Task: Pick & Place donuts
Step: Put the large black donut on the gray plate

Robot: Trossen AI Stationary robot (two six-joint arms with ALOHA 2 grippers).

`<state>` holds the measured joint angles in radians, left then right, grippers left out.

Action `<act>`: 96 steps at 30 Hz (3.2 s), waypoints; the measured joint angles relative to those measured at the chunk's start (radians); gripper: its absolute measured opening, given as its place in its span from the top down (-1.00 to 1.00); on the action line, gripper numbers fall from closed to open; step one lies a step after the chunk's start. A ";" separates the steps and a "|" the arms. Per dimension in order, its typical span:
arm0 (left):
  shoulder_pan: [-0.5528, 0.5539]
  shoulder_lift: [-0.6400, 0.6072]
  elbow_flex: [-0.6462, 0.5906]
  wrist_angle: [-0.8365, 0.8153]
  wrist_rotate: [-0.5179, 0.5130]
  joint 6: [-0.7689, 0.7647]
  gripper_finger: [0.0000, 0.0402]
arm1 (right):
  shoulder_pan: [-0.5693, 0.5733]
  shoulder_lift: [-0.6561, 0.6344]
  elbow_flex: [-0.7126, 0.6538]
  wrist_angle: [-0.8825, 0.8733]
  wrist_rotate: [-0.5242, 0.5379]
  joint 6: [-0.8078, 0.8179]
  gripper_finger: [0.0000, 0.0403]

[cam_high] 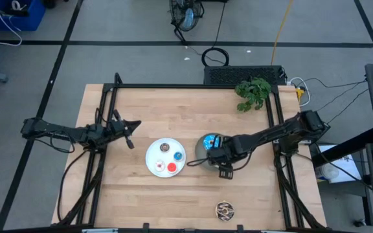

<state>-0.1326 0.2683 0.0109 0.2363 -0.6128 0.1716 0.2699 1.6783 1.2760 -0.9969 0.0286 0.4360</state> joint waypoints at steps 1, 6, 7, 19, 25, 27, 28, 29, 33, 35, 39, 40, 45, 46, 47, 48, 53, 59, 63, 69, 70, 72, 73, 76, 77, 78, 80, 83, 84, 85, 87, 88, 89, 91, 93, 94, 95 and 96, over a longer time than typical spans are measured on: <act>0.000 0.000 0.000 0.000 0.000 0.001 0.96 | 0.013 0.000 0.032 -0.027 0.004 0.002 -0.14; 0.000 0.000 0.000 0.000 0.000 0.001 0.96 | 0.114 -0.001 0.136 -0.006 -0.005 0.068 0.03; 0.000 0.000 0.000 0.000 0.000 0.000 0.96 | 0.141 -0.001 0.139 0.020 -0.005 0.074 0.09; 0.000 0.000 0.000 0.014 0.000 -0.018 0.96 | 0.362 0.192 0.206 0.327 -0.091 0.099 0.73; 0.000 0.000 0.000 0.027 0.000 -0.024 0.96 | 0.370 0.239 0.237 0.243 -0.150 0.069 0.95; 0.000 0.000 0.000 0.027 0.000 -0.024 0.96 | 0.365 0.229 0.237 0.229 -0.134 0.091 0.95; 0.000 0.000 0.000 0.026 0.000 -0.023 0.96 | 0.361 0.227 0.237 0.222 -0.136 0.104 0.93; 0.000 0.000 0.000 0.026 0.000 -0.022 0.96 | 0.359 0.226 0.238 0.219 -0.137 0.117 0.90; 0.000 0.000 0.000 0.023 0.000 -0.013 0.96 | 0.365 0.229 0.238 0.222 -0.124 0.129 0.61; 0.000 0.000 0.000 0.023 0.000 -0.013 0.96 | 0.367 0.228 0.233 0.237 -0.103 0.147 0.41; 0.000 0.000 0.000 0.022 0.000 -0.017 0.96 | 0.369 0.230 0.214 0.235 -0.105 0.116 0.06; 0.000 0.000 0.000 0.022 0.000 -0.017 0.96 | 0.375 0.229 0.205 0.242 -0.092 0.103 -0.01; 0.000 0.000 0.000 0.022 0.000 -0.017 0.96 | 0.413 0.230 0.154 0.247 -0.053 0.136 -0.22; 0.000 0.000 0.000 0.022 0.000 -0.017 0.96 | 0.420 0.230 0.143 0.260 -0.040 0.138 -0.25; 0.000 0.000 0.000 0.022 0.000 -0.018 0.96 | 0.426 0.230 0.129 0.280 -0.027 0.142 -0.27; 0.000 0.000 0.000 0.022 0.000 -0.018 0.96 | 0.430 0.230 0.113 0.303 -0.024 0.146 -0.28; 0.000 0.000 0.000 0.022 0.000 -0.019 0.96 | 0.441 0.229 0.050 0.375 -0.005 0.174 -0.31; 0.000 0.000 0.000 0.022 0.000 -0.020 0.96 | 0.439 0.228 -0.023 0.463 -0.002 0.173 -0.26; 0.000 0.000 0.000 0.022 0.000 -0.019 0.96 | 0.435 0.224 -0.065 0.524 -0.018 0.218 -0.14; 0.000 0.000 0.000 0.021 0.000 -0.019 0.96 | 0.413 0.223 -0.081 0.520 -0.030 0.255 0.38; 0.000 0.000 0.000 0.020 0.000 -0.019 0.96 | 0.409 0.223 -0.082 0.518 -0.031 0.251 0.51; 0.000 0.000 0.000 0.020 0.000 -0.019 0.96 | 0.400 0.222 -0.083 0.515 -0.039 0.233 0.77; 0.000 0.000 0.000 0.020 0.000 -0.019 0.96 | 0.397 0.222 -0.083 0.515 -0.048 0.219 0.87; 0.000 0.000 0.000 0.020 0.000 -0.019 0.96 | 0.385 0.200 -0.085 0.515 -0.059 0.184 0.90; 0.000 0.000 0.000 0.020 0.000 -0.019 0.96 | 0.377 0.191 -0.087 0.515 -0.057 0.184 0.88; 0.000 0.000 0.000 0.020 0.000 -0.019 0.96 | 0.367 0.176 -0.087 0.511 -0.055 0.183 0.85; 0.000 0.000 0.000 0.020 0.000 -0.019 0.96 | 0.350 0.137 -0.080 0.488 -0.027 0.176 0.84; 0.000 0.000 0.000 0.021 0.000 -0.019 0.96 | 0.322 0.076 -0.054 0.477 0.005 0.135 0.91; 0.000 0.000 0.000 0.020 0.000 -0.019 0.96 | 0.314 0.053 -0.050 0.472 0.017 0.112 0.94; 0.000 0.000 0.000 0.021 0.000 -0.019 0.96 | 0.303 0.031 -0.047 0.467 0.032 0.081 0.95; 0.000 0.000 0.000 0.020 0.000 -0.019 0.96 | 0.276 -0.016 -0.039 0.483 0.084 0.018 0.95; 0.000 0.000 0.000 0.020 0.000 -0.019 0.96 | 0.260 -0.043 -0.038 0.486 0.114 -0.010 0.95; 0.000 0.000 0.000 0.020 0.000 -0.019 0.96 | 0.240 -0.065 -0.036 0.484 0.142 -0.033 0.94; 0.000 0.000 0.000 0.019 0.000 -0.019 0.96 | 0.193 -0.099 -0.036 0.486 0.180 -0.063 0.93; 0.000 0.000 0.000 0.018 0.000 -0.019 0.96 | 0.138 -0.112 -0.036 0.483 0.186 -0.103 0.93; 0.000 0.000 0.000 0.015 0.000 -0.018 0.96 | 0.110 -0.114 -0.036 0.484 0.186 -0.133 0.93; 0.000 0.000 0.000 0.012 0.000 -0.018 0.96 | 0.083 -0.112 -0.037 0.485 0.187 -0.164 0.93; 0.000 0.000 0.000 0.012 0.000 -0.017 0.96 | 0.054 -0.106 -0.043 0.492 0.189 -0.195 0.93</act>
<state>-0.1322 0.2684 0.0105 0.2481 -0.6125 0.1548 0.3243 1.5719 1.2331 -0.5053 0.2172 0.2409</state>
